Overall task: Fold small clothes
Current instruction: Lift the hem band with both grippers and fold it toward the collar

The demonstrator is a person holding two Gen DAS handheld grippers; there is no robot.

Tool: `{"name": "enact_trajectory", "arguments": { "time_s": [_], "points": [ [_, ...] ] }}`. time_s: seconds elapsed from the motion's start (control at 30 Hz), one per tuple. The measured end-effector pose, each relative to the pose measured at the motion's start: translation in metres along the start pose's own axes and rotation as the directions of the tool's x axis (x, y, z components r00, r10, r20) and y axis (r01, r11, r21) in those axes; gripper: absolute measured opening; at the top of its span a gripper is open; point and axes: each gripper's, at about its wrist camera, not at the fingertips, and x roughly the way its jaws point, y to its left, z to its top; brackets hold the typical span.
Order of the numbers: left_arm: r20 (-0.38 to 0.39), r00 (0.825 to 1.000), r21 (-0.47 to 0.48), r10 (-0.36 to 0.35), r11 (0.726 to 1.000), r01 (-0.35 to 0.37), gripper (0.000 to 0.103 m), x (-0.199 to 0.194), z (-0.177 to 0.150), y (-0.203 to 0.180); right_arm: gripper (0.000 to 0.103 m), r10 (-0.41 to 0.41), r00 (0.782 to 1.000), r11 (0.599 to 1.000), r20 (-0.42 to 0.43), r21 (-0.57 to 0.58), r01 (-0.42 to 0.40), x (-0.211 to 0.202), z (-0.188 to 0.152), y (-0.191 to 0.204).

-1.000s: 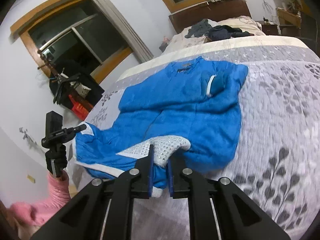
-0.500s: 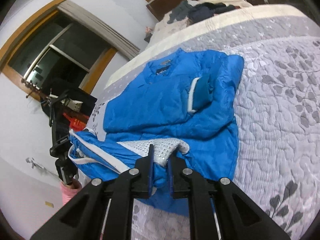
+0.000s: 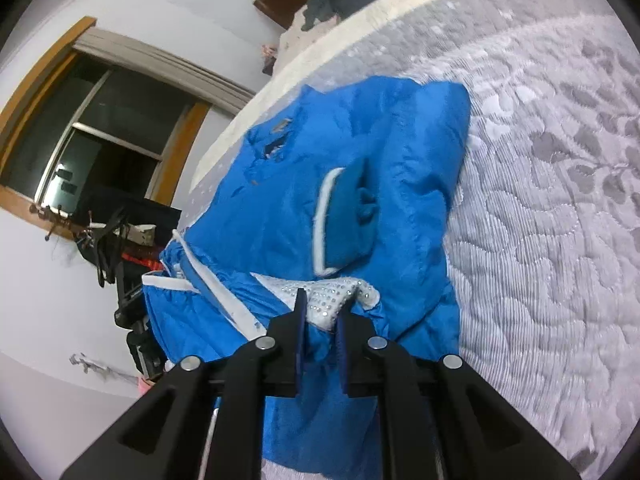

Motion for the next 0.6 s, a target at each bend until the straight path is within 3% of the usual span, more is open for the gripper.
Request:
{"name": "enact_trajectory", "arguments": {
  "time_s": [0.17,0.5,0.6],
  "points": [
    [-0.010,0.999,-0.036,-0.049,0.998,0.049,0.021,0.001,0.002,0.012,0.013,0.025,1.000,0.999,-0.010,0.022,-0.025,0.006,0.005,-0.008],
    [0.020,0.994,-0.036,-0.105,0.994,0.106,0.031,-0.030,-0.008,0.008,0.027,0.055,0.998,0.998,-0.001,0.027,-0.055,-0.020,-0.002,-0.008],
    [0.066,0.995,-0.019,-0.069,0.997,0.070,0.040,-0.048,-0.011,0.008,0.032,0.065,0.998,0.997,-0.009,0.033,-0.065,-0.027,-0.007,-0.007]
  ]
}}
